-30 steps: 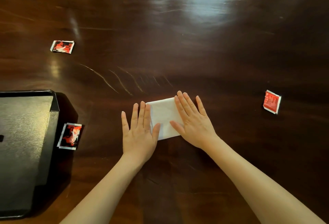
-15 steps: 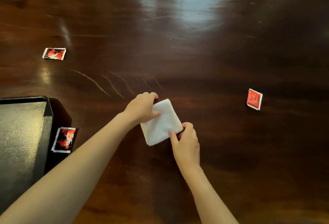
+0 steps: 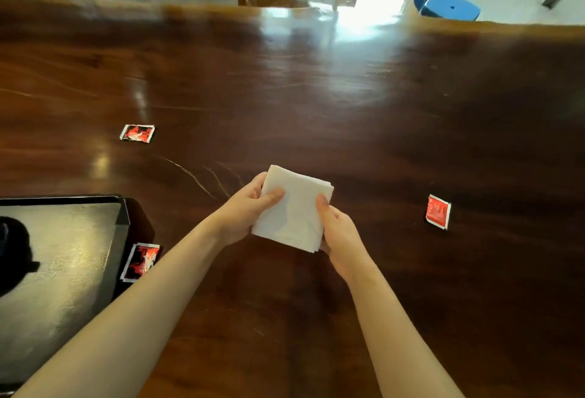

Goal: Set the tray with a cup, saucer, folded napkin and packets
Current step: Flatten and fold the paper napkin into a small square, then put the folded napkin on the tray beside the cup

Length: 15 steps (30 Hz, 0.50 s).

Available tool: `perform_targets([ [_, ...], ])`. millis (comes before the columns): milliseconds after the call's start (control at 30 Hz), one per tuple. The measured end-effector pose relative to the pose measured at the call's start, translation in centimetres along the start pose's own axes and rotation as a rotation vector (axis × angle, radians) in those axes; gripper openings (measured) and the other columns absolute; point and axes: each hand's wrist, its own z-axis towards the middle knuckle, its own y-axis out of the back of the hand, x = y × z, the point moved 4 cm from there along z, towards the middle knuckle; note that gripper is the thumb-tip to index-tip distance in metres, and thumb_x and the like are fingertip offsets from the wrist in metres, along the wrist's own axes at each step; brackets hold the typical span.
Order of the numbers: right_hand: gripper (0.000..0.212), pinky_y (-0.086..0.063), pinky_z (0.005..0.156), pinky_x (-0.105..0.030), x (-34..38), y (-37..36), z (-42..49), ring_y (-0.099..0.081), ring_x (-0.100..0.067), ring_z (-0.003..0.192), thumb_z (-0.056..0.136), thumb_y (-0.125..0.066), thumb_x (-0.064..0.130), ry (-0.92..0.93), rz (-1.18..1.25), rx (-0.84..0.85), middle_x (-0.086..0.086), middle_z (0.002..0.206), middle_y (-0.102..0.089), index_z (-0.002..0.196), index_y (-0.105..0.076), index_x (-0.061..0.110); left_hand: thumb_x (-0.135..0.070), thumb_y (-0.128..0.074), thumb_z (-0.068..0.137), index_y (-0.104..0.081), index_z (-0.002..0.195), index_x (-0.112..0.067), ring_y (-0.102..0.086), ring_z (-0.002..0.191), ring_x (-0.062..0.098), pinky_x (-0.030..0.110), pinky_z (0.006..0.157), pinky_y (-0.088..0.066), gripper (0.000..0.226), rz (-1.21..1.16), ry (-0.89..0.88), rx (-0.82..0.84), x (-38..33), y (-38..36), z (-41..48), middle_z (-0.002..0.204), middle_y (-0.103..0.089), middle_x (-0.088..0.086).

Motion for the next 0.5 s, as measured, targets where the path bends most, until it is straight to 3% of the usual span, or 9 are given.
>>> perform_targets([
  [133,0.040,-0.056,0.072,-0.034,5.2,-2.3,-1.0,-0.066,-0.017,0.085,0.094,-0.042,0.049,0.259,-0.059,-0.122,-0.003,0.092,-0.068,0.094,-0.063,0.016,-0.024,-0.057,0.087,-0.048,0.125,-0.019,-0.066,0.097,0.016,0.033,0.082,-0.057,0.039,-0.233,-0.094,-0.033,-2.8,0.1,-2.0,0.111,-0.066,0.002],
  [233,0.042,-0.048,0.060,-0.020,8.5,-4.4,-1.9,-0.058,-0.011,0.073,0.096,-0.040,0.046,0.473,-0.207,-0.150,0.000,0.079,-0.061,0.090,-0.060,0.010,-0.022,-0.051,0.091,-0.051,0.121,-0.020,-0.066,0.095,0.015,0.032,0.079,-0.058,0.030,-0.308,-0.144,-0.091,-5.1,0.8,-4.3,0.104,-0.067,0.000],
  [300,0.035,-0.044,0.058,-0.020,10.3,-6.2,-2.3,-0.053,-0.010,0.070,0.097,-0.041,0.040,0.585,-0.249,-0.163,0.004,0.073,-0.057,0.085,-0.059,0.013,-0.024,-0.049,0.094,-0.051,0.122,-0.017,-0.065,0.094,0.015,0.031,0.076,-0.059,0.030,-0.345,-0.169,-0.174,-6.2,1.9,-5.8,0.104,-0.066,0.002],
  [367,0.033,-0.043,0.061,-0.028,11.7,-8.3,-2.7,-0.052,-0.011,0.072,0.097,-0.042,0.039,0.650,-0.225,-0.170,0.004,0.073,-0.057,0.083,-0.060,0.015,-0.027,-0.047,0.095,-0.056,0.116,-0.015,-0.067,0.090,0.014,0.028,0.073,-0.058,0.027,-0.370,-0.209,-0.297,-7.3,3.5,-7.4,0.104,-0.066,0.003],
  [433,0.033,-0.044,0.062,-0.026,12.8,-10.7,-3.1,-0.054,-0.011,0.075,0.097,-0.043,0.039,0.677,-0.189,-0.164,0.005,0.076,-0.059,0.087,-0.061,0.014,-0.031,-0.046,0.095,-0.062,0.109,-0.015,-0.062,0.090,0.018,0.029,0.070,-0.055,0.027,-0.381,-0.266,-0.385,-8.5,5.1,-9.0,0.103,-0.065,0.006],
  [500,0.032,-0.048,0.063,-0.025,13.7,-13.1,-3.7,-0.056,-0.011,0.078,0.097,-0.043,0.038,0.687,-0.149,-0.142,0.005,0.080,-0.060,0.091,-0.062,0.014,-0.036,-0.043,0.096,-0.067,0.100,-0.016,-0.055,0.083,0.019,0.029,0.069,-0.049,0.031,-0.392,-0.306,-0.424,-9.7,6.7,-11.1,0.085,-0.065,0.002],
])
